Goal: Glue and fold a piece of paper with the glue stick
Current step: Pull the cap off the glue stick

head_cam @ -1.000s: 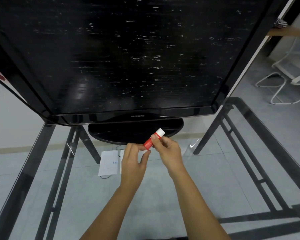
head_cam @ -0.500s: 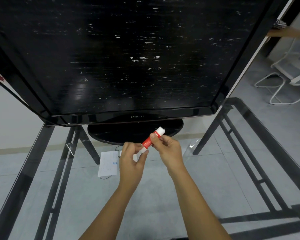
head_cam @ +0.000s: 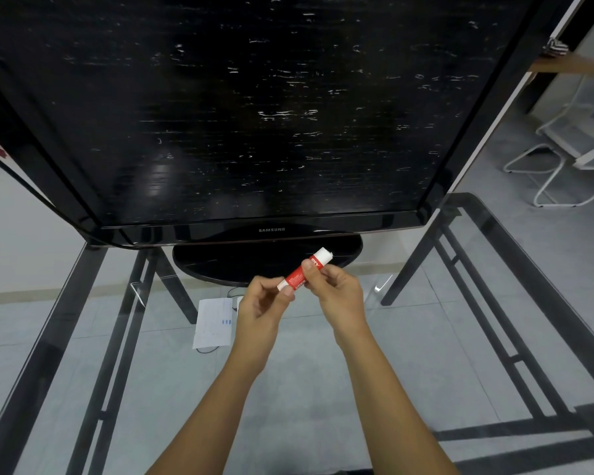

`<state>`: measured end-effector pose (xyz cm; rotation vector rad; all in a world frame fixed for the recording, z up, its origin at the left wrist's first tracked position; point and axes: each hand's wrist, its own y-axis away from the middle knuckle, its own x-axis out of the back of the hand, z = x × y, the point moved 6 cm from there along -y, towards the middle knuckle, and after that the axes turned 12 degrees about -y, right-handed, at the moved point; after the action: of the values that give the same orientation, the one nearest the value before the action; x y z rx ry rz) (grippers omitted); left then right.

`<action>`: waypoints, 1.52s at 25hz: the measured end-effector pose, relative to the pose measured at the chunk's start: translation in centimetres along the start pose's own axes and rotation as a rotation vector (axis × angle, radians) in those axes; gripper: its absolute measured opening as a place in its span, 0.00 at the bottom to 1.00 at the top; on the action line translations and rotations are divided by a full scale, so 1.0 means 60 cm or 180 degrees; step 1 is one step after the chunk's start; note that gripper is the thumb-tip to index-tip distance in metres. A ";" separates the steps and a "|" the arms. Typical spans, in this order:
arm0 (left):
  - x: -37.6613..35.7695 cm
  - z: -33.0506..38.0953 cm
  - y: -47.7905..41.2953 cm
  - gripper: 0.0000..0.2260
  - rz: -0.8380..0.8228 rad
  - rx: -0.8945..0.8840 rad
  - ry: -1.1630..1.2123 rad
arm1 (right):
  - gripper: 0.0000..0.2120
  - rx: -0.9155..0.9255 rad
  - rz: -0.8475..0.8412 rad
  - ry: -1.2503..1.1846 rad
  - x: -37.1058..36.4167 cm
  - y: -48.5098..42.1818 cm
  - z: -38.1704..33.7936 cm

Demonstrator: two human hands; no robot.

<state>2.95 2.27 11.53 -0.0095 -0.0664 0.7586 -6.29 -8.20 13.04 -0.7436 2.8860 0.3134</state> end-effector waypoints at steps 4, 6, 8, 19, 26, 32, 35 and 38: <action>0.005 0.004 0.002 0.10 0.0246 -0.0191 -0.0265 | 0.13 -0.0019 -0.0009 0.0081 -0.004 0.002 0.003; 0.005 0.009 0.001 0.13 0.0246 -0.0283 -0.0344 | 0.13 -0.0016 -0.0002 0.0080 -0.005 0.003 0.003; -0.001 0.002 0.002 0.12 0.0002 -0.0052 -0.0070 | 0.11 0.0021 -0.0008 0.0064 -0.004 0.001 -0.002; 0.005 0.011 0.002 0.12 0.0171 -0.0344 -0.0447 | 0.11 0.0074 -0.0093 0.0074 -0.010 0.000 -0.004; 0.010 -0.002 -0.002 0.07 0.0065 0.0083 -0.0071 | 0.12 0.0108 -0.0073 0.0153 -0.004 0.001 -0.007; 0.014 0.016 -0.002 0.11 0.0243 -0.0380 -0.0483 | 0.13 0.0083 -0.0021 0.0188 -0.004 -0.002 -0.003; 0.013 0.013 0.001 0.11 0.0164 -0.0282 -0.0364 | 0.13 0.0121 -0.0005 0.0177 -0.005 -0.003 -0.005; 0.012 0.001 0.001 0.10 -0.0001 0.0044 -0.0121 | 0.13 0.0145 -0.0013 0.0171 -0.005 -0.004 -0.007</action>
<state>3.41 2.81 11.63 0.0180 -0.0973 0.7591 -5.96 -8.37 13.46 -0.7617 2.9306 0.2297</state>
